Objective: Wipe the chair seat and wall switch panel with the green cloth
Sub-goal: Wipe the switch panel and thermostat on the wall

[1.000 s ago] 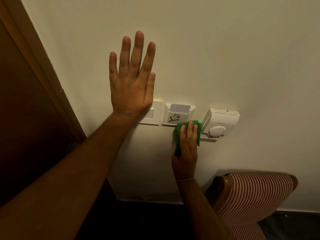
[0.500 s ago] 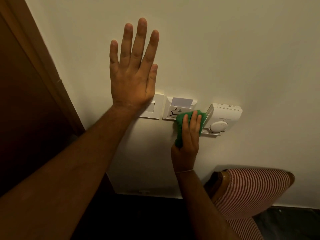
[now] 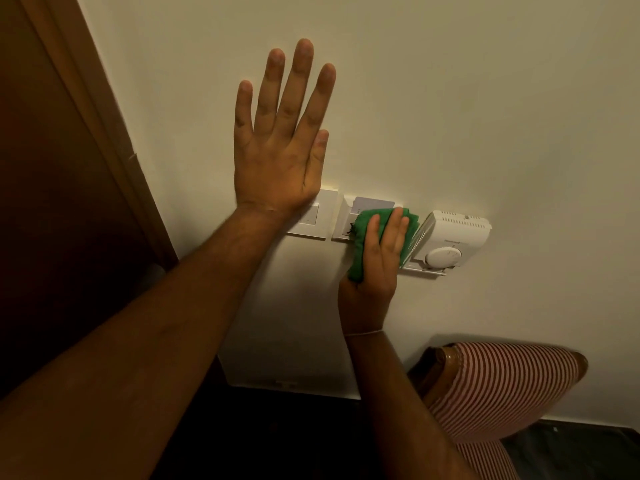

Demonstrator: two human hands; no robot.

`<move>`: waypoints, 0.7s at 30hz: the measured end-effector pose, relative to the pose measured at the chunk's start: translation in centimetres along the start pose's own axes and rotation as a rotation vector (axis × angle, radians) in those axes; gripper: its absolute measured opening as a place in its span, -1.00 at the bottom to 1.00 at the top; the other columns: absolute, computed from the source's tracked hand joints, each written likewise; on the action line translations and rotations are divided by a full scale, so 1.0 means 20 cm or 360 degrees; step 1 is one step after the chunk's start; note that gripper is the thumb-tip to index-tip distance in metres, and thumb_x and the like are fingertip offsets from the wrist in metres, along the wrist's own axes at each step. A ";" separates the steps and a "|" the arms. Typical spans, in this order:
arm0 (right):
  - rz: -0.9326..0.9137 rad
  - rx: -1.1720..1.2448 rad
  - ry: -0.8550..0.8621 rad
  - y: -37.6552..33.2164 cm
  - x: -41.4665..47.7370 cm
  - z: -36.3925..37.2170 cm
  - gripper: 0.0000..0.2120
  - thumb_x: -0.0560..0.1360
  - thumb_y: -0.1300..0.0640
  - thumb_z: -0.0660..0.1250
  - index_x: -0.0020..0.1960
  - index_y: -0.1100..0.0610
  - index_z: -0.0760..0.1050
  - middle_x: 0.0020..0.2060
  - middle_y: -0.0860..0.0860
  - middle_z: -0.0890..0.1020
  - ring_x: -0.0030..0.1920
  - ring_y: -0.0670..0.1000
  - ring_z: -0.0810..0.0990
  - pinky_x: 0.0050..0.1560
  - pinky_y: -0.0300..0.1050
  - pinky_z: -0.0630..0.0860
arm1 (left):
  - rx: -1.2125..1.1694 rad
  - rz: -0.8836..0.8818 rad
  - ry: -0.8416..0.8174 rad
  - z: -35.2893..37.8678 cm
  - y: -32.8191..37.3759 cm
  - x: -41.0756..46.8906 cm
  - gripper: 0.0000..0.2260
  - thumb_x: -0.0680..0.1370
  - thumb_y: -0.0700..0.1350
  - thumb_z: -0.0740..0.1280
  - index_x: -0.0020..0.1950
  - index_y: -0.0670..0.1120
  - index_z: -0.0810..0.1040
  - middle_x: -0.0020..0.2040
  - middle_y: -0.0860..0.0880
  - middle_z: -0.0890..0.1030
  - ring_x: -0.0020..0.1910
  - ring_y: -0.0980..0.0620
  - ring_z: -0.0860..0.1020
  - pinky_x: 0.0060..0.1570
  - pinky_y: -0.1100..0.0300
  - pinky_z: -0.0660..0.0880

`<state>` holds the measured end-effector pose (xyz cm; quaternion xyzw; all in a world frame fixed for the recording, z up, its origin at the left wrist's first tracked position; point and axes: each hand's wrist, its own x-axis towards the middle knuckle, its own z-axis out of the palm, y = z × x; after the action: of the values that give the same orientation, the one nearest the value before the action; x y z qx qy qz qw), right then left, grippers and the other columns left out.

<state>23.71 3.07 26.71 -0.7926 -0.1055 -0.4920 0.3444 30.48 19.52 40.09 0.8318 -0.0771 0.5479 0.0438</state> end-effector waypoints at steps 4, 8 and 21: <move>0.0056 -0.0031 -0.0083 -0.03 -0.08 0.00 -0.21 0.48 0.63 0.36 0.62 0.26 0.23 0.66 0.21 0.17 0.71 0.27 0.08 0.71 0.23 0.10 | 0.0006 0.0000 0.0004 0.01 -0.01 -0.01 -0.37 0.83 0.10 0.09 0.77 0.05 -0.21 0.76 -0.11 0.01 0.75 -0.18 0.02 0.68 -0.12 -0.29; 0.0103 -0.0062 -0.0177 -0.03 -0.12 -0.02 -0.23 0.47 0.63 0.35 0.61 0.30 0.28 0.66 0.23 0.16 0.71 0.30 0.08 0.72 0.15 0.09 | 0.0007 -0.0001 0.0010 0.03 -0.02 -0.01 -0.34 0.82 0.11 0.10 0.78 0.07 -0.25 0.77 -0.10 0.03 0.82 -0.10 -0.17 0.70 -0.11 -0.32; 0.0125 -0.0135 -0.0241 -0.06 -0.13 -0.01 -0.28 0.50 0.60 0.34 0.61 0.33 0.28 0.67 0.20 0.10 0.72 0.22 -0.01 0.72 0.15 0.06 | -0.0040 -0.0033 0.0043 0.07 -0.03 -0.01 -0.33 0.82 0.13 0.08 0.81 0.09 -0.24 0.75 0.03 -0.33 0.75 -0.01 -0.36 0.73 -0.15 -0.27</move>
<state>21.70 4.40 25.10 -0.8449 -0.0792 -0.4208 0.3206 31.82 19.91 39.45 0.8245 -0.0747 0.5576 0.0609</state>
